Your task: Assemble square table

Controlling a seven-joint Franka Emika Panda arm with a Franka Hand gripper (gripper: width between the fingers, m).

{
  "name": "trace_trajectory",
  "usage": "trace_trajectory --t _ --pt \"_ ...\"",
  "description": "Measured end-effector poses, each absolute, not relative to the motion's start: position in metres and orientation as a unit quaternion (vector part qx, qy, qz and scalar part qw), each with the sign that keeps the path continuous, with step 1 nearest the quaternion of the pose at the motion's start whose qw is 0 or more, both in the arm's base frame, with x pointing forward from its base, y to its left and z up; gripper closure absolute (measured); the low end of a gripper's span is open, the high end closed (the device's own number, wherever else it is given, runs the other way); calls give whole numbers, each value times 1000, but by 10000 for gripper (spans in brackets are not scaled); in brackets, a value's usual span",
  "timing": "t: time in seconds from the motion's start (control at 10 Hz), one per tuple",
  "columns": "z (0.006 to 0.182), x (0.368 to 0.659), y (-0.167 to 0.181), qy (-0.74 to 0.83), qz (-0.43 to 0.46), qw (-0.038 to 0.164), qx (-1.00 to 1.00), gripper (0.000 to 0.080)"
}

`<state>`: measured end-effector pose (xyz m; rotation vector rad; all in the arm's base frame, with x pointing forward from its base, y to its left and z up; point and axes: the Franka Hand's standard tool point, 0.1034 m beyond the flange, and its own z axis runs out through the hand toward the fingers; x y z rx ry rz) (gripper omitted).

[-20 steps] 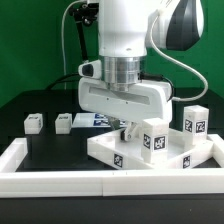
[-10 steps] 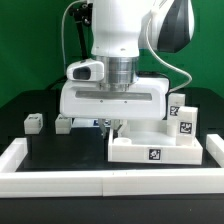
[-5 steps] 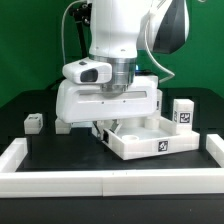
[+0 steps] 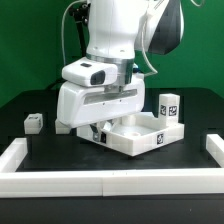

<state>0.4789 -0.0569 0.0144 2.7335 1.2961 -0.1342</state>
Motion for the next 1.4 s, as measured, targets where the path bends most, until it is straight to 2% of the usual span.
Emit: trace_trajectory --t 0.4,0.6,1.0,1.4 --pt "15 495 -53 463 -46 58 883 742" --pt "12 513 -37 506 -54 66 858 742" --pt "12 513 -35 522 -57 69 848 742" --pt "12 521 -34 639 -72 71 762 742"
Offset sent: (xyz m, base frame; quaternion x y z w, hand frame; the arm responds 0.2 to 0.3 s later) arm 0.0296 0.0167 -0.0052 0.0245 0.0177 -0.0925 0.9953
